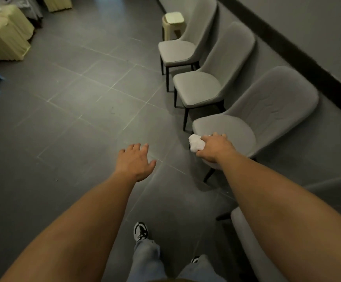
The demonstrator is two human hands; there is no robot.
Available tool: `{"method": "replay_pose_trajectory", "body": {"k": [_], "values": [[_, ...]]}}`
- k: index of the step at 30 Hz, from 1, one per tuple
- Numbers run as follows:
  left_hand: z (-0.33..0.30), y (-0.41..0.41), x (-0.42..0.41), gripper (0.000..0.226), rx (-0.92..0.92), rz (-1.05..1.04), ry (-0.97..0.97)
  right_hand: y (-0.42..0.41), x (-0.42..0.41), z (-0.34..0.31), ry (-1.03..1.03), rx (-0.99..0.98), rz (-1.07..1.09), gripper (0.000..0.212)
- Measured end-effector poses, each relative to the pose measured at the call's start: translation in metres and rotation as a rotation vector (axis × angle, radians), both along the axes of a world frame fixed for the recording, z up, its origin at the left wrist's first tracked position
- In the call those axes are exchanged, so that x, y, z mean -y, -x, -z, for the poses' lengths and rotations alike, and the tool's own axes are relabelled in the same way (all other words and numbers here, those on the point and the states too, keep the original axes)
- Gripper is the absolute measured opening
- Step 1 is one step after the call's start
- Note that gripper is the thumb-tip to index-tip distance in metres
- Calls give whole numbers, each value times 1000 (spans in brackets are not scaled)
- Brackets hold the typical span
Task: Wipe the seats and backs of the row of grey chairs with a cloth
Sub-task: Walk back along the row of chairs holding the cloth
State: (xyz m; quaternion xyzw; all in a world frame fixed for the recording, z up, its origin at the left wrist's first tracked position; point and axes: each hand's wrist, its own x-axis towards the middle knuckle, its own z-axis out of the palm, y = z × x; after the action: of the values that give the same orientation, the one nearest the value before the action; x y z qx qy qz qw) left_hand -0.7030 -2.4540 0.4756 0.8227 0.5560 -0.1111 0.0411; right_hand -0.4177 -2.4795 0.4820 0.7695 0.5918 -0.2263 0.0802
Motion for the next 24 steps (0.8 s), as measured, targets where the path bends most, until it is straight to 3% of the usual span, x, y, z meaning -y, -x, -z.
{"method": "replay_pose_trajectory", "body": {"k": [14,24], "values": [[7,160,-181,75,-40,-138,41,152,-175,-10,-28,61,-101,69],[9,134,-295,73,17,-46,39,132,-298,-22,-23,72,-68,71]]}}
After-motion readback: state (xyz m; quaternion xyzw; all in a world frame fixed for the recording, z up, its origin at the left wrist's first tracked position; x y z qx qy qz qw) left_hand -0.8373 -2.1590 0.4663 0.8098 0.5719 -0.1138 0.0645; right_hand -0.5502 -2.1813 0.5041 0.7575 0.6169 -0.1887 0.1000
